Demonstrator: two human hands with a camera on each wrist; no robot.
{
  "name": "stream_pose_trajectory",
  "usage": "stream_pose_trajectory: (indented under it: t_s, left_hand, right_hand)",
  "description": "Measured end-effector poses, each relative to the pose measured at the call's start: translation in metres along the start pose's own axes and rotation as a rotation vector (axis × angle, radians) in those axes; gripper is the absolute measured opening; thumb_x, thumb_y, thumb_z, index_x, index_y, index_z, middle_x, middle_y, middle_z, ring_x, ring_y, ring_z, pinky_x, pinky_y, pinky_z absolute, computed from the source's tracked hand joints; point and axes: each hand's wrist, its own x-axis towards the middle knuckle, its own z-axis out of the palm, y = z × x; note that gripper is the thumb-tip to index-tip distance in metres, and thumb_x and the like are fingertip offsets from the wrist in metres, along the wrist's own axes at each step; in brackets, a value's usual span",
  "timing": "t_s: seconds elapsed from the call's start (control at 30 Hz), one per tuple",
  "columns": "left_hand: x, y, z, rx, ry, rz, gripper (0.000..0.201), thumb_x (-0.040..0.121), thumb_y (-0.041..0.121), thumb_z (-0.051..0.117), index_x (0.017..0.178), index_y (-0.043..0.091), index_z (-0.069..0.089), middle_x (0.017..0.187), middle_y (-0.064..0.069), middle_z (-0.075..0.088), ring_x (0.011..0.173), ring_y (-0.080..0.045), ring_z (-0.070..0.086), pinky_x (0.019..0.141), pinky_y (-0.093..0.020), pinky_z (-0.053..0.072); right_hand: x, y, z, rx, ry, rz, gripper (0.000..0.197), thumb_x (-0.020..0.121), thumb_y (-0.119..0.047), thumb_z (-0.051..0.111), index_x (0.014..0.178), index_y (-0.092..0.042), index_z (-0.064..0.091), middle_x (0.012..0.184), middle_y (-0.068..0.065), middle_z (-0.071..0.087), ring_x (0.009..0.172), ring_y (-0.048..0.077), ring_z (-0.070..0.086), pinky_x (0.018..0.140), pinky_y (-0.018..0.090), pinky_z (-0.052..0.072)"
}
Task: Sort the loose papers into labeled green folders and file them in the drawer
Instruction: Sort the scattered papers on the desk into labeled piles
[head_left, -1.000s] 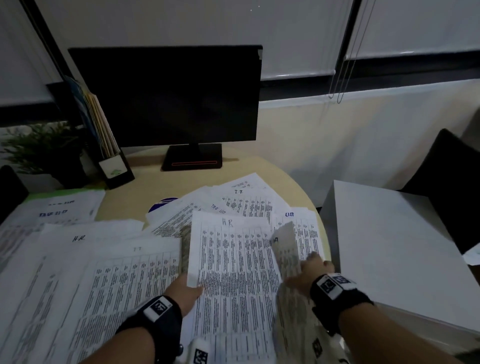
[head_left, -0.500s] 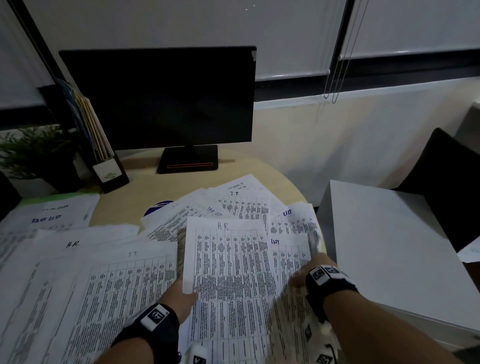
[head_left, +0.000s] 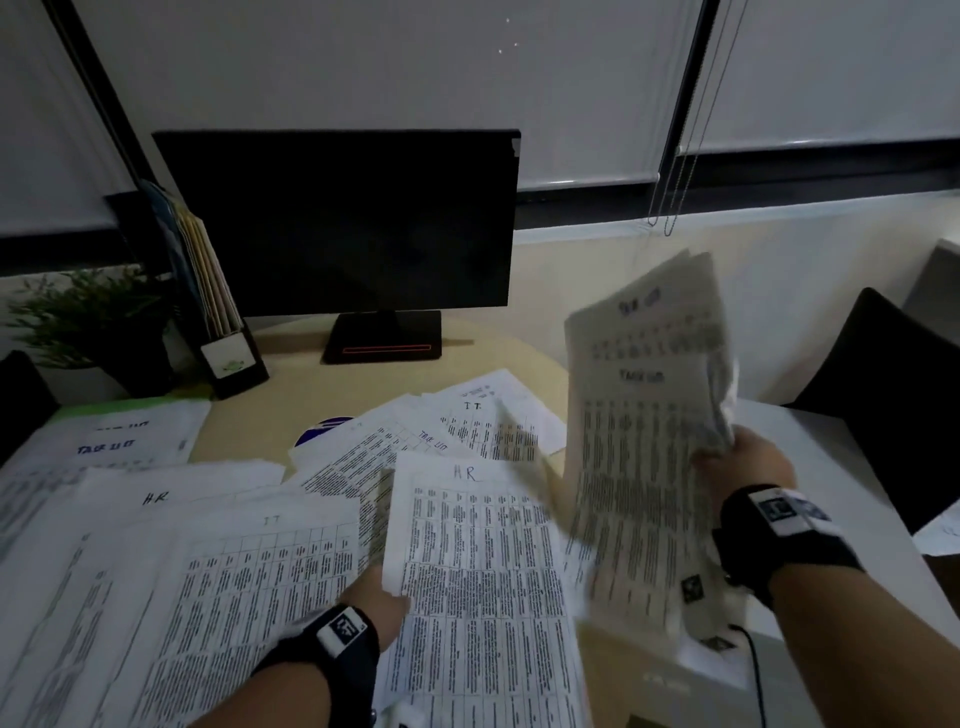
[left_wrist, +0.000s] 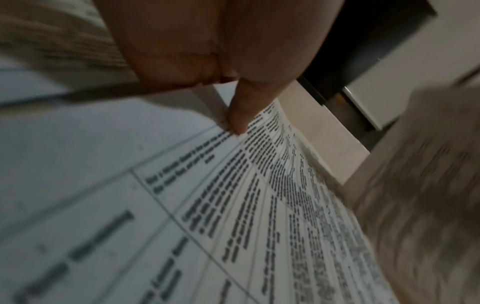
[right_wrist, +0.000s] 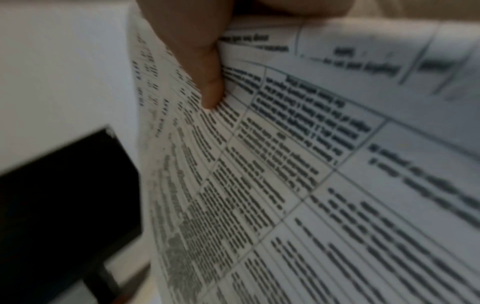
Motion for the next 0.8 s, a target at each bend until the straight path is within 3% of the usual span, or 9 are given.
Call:
stream_pose_trajectory:
  t_s: [0.17, 0.27, 0.33, 0.47, 0.53, 0.6, 0.63, 0.7, 0.8]
  left_hand:
    - [0.002, 0.023, -0.004, 0.336, 0.057, -0.051, 0.046, 0.09, 0.026, 0.056, 0.133, 0.011, 0.048, 0.128, -0.008, 0.057, 0.116, -0.023, 0.056, 0.094, -0.027, 0.044]
    - [-0.006, 0.039, -0.02, 0.425, 0.116, -0.112, 0.074, 0.082, 0.059, 0.055, 0.137, 0.013, 0.04, 0.138, -0.011, 0.04, 0.124, -0.029, 0.046, 0.102, -0.038, 0.042]
    - [-0.014, 0.054, -0.035, 0.251, 0.187, -0.049, 0.092, 0.078, 0.073, 0.05, 0.146, 0.017, 0.026, 0.149, -0.01, 0.024, 0.135, -0.033, 0.03, 0.11, -0.046, 0.032]
    - [-0.024, 0.088, -0.068, -0.193, 0.227, 0.223, 0.094, 0.076, 0.062, 0.063, 0.149, 0.021, 0.022, 0.156, -0.004, 0.017, 0.141, -0.026, 0.022, 0.114, -0.045, 0.026]
    - [-0.028, 0.099, -0.078, -0.288, 0.123, 0.33, 0.088, 0.076, 0.056, 0.069, 0.147, 0.023, 0.029, 0.151, 0.001, 0.032, 0.136, -0.022, 0.035, 0.111, -0.043, 0.032]
    - [-0.035, 0.106, -0.082, -0.368, -0.005, 0.417, 0.068, 0.075, 0.048, 0.071, 0.134, 0.023, 0.048, 0.131, 0.003, 0.057, 0.121, -0.018, 0.053, 0.104, -0.043, 0.042]
    - [-0.04, 0.108, -0.084, -0.418, -0.035, 0.431, 0.056, 0.076, 0.044, 0.071, 0.125, 0.023, 0.055, 0.119, 0.003, 0.065, 0.112, -0.017, 0.059, 0.1, -0.042, 0.045]
    - [-0.043, 0.104, -0.083, -0.521, -0.058, 0.376, 0.038, 0.082, 0.038, 0.069, 0.115, 0.021, 0.063, 0.108, 0.002, 0.07, 0.105, -0.019, 0.064, 0.096, -0.039, 0.049]
    - [-0.041, 0.08, -0.073, -0.551, -0.094, 0.265, 0.027, 0.09, 0.02, 0.063, 0.116, 0.016, 0.065, 0.106, 0.004, 0.07, 0.097, -0.012, 0.065, 0.078, -0.023, 0.052]
  right_hand:
    - [-0.003, -0.029, -0.033, 0.65, 0.202, -0.035, 0.021, 0.085, -0.022, 0.069, 0.106, -0.024, 0.068, 0.101, 0.005, 0.068, 0.098, 0.027, 0.064, 0.093, 0.041, 0.049]
    - [-0.013, -0.046, -0.036, 0.843, 0.075, -0.094, 0.013, 0.083, -0.015, 0.072, 0.083, -0.027, 0.068, 0.096, 0.006, 0.069, 0.095, 0.031, 0.065, 0.09, 0.048, 0.051]
    - [-0.018, -0.052, -0.026, 0.847, -0.017, -0.118, 0.015, 0.083, -0.01, 0.071, 0.079, -0.024, 0.068, 0.092, 0.012, 0.069, 0.092, 0.035, 0.066, 0.088, 0.052, 0.052]
    - [-0.027, -0.059, 0.0, 0.829, -0.099, -0.135, 0.014, 0.079, -0.004, 0.073, 0.092, -0.009, 0.071, 0.077, 0.004, 0.072, 0.076, 0.025, 0.069, 0.079, 0.046, 0.056]
    - [-0.032, -0.059, 0.012, 0.898, -0.207, -0.141, 0.022, 0.072, -0.011, 0.079, 0.092, -0.009, 0.07, 0.072, 0.0, 0.073, 0.071, 0.022, 0.07, 0.075, 0.041, 0.055]
    - [-0.039, -0.06, 0.022, 0.95, -0.372, -0.121, 0.055, 0.046, -0.034, 0.092, 0.089, -0.009, 0.069, 0.079, 0.009, 0.074, 0.075, 0.029, 0.07, 0.071, 0.042, 0.056]
    - [-0.043, -0.06, 0.028, 0.951, -0.469, -0.098, 0.067, 0.036, -0.038, 0.094, 0.091, -0.009, 0.068, 0.083, 0.013, 0.073, 0.074, 0.03, 0.07, 0.068, 0.042, 0.057]
    - [-0.048, -0.055, 0.04, 0.934, -0.589, -0.05, 0.06, 0.049, -0.027, 0.089, 0.1, -0.006, 0.065, 0.093, 0.017, 0.072, 0.08, 0.032, 0.07, 0.072, 0.046, 0.057]
    - [-0.049, -0.043, 0.06, 0.737, -0.499, 0.024, 0.071, 0.05, -0.016, 0.089, 0.112, -0.002, 0.059, 0.097, 0.018, 0.07, 0.084, 0.035, 0.069, 0.078, 0.047, 0.055]
